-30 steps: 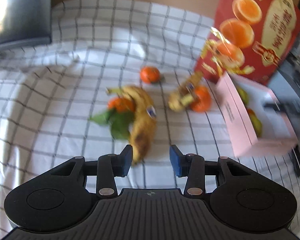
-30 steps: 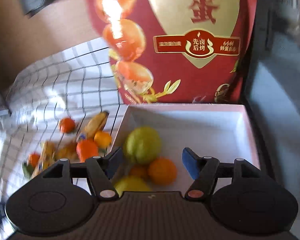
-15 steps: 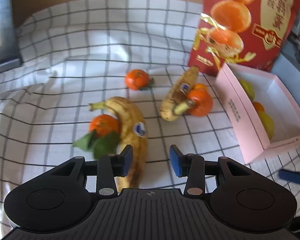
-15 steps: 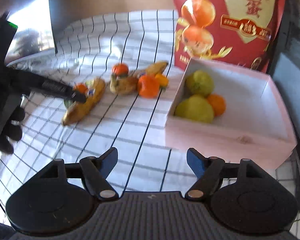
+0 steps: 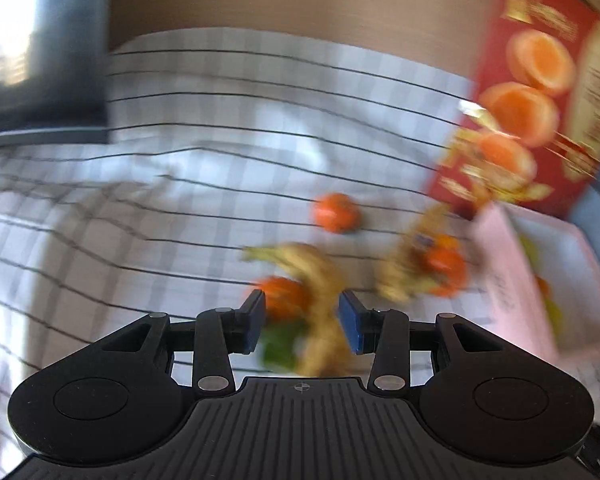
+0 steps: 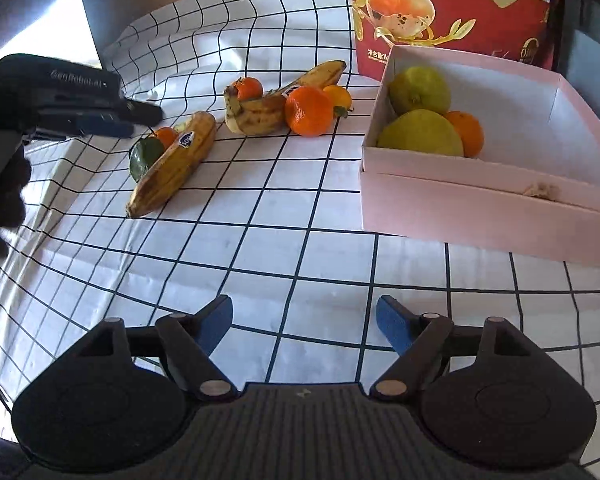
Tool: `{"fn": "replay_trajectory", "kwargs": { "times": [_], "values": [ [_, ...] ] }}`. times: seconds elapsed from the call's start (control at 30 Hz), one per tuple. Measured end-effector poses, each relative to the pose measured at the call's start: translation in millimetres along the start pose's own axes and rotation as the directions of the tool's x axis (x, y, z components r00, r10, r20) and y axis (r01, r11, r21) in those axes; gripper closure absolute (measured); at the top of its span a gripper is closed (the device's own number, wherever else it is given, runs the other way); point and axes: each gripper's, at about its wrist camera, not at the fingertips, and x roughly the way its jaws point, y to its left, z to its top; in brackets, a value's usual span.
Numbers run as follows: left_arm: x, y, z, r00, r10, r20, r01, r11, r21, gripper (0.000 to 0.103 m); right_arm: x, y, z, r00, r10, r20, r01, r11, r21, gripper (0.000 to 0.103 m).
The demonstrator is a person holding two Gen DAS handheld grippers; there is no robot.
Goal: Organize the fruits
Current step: 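Grasp the spotted banana near the pink box with the left gripper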
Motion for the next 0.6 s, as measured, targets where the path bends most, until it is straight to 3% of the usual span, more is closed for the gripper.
{"fn": "replay_trajectory", "kwargs": {
  "times": [0.1, 0.17, 0.27, 0.33, 0.43, 0.6],
  "values": [
    [5.1, 14.7, 4.9, 1.000, 0.012, -0.025, -0.014, 0.999, -0.050, 0.058, 0.4, -2.4, -1.8, 1.000, 0.025, 0.010, -0.026, 1.000, 0.016, 0.017],
    [1.5, 9.8, 4.7, 0.999, -0.034, -0.021, 0.033, 0.998, -0.044, 0.058, 1.0, -2.6, -3.0, 0.999, 0.044, 0.011, -0.044, 0.999, 0.011, 0.012],
    [7.7, -13.7, 5.2, 0.991, -0.119, -0.058, 0.121, 0.992, 0.041, 0.058, 3.4, -0.9, -1.7, 0.998, 0.064, -0.002, -0.064, 0.998, 0.002, 0.004],
    [16.0, -33.8, 7.1, 0.989, -0.125, -0.076, 0.134, 0.983, 0.124, 0.058, 5.0, 0.6, -0.6, 0.998, 0.068, -0.012, -0.068, 0.998, -0.002, 0.000],
    [27.7, -62.6, 21.0, 0.981, -0.181, -0.062, 0.191, 0.954, 0.231, 0.057, 6.4, 3.9, 0.1, 0.998, 0.055, -0.022, -0.055, 0.998, -0.015, 0.000],
    [51.7, -76.9, 62.3, 0.956, -0.282, -0.079, 0.291, 0.943, 0.160, 0.059, 6.2, 3.0, -2.4, 0.998, 0.061, -0.012, -0.061, 0.998, -0.017, 0.000]
  ]
}}
